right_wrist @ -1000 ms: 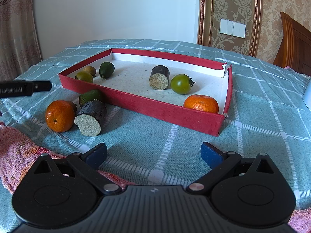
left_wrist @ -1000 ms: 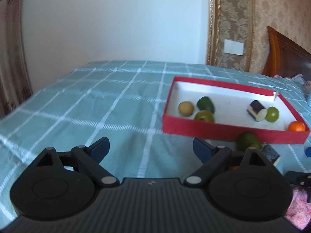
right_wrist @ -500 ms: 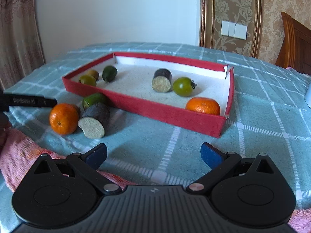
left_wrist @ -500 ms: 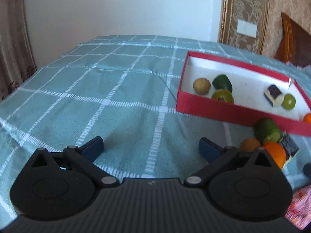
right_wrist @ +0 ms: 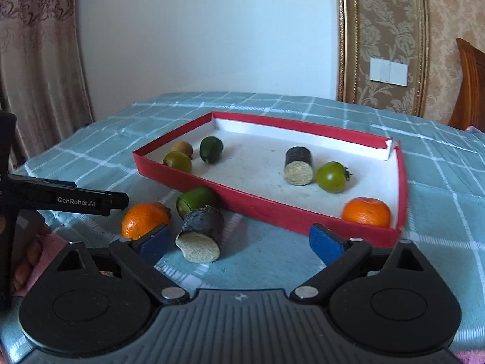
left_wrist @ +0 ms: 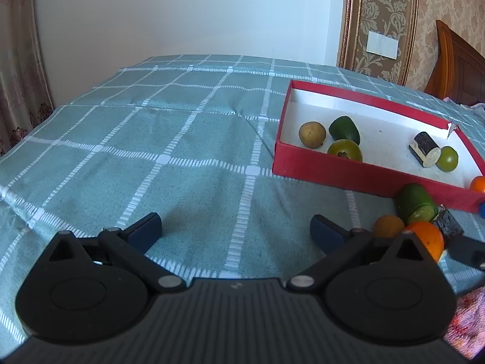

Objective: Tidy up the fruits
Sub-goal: 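Close the right gripper around the second dark yam piece, then lift the yam piece into the tray and open the right gripper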

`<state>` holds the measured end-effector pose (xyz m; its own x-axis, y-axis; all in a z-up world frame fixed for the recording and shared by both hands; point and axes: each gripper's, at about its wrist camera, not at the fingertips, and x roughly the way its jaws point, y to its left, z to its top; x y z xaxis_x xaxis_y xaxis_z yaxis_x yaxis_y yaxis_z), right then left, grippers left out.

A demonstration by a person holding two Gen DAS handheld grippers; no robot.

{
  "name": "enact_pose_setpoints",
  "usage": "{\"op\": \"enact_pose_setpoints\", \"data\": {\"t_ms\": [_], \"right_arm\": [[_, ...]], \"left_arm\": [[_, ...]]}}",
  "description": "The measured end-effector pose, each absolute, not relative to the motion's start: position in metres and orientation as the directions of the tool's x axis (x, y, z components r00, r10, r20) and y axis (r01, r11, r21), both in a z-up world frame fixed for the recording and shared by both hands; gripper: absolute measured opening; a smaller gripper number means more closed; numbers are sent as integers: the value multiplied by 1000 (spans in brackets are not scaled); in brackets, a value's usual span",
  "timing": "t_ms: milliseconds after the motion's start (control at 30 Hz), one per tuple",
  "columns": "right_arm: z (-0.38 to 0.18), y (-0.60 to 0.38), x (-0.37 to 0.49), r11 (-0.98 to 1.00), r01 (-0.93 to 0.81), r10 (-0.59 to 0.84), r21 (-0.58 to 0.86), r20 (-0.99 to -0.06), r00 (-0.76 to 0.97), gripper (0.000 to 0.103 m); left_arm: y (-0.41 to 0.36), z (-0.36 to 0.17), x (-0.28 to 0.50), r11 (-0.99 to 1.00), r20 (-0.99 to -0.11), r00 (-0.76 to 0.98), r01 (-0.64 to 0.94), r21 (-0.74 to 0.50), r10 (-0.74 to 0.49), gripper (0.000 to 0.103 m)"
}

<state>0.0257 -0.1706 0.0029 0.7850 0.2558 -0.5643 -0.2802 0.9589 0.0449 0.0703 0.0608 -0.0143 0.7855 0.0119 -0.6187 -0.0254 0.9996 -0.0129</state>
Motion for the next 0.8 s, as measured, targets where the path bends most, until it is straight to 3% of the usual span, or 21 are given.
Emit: {"op": "enact_pose_setpoints", "data": {"t_ms": [267,533,800], "right_arm": [[-4,-150,38,952,-305,231,-27,-590,773,87],[-10,-144,37,942,-334,248,-28,-610,753,60],[-10,-135,26,933,-351,245,-74,-584,774,43]], "left_arm": [[61,-14,70,1000,-617,787,-25,-18,9,103],[62,-14,70,999,-617,787,-25,-21,7,103],[62,-14,70,999,-616,788,-25,-23,6,103]]}}
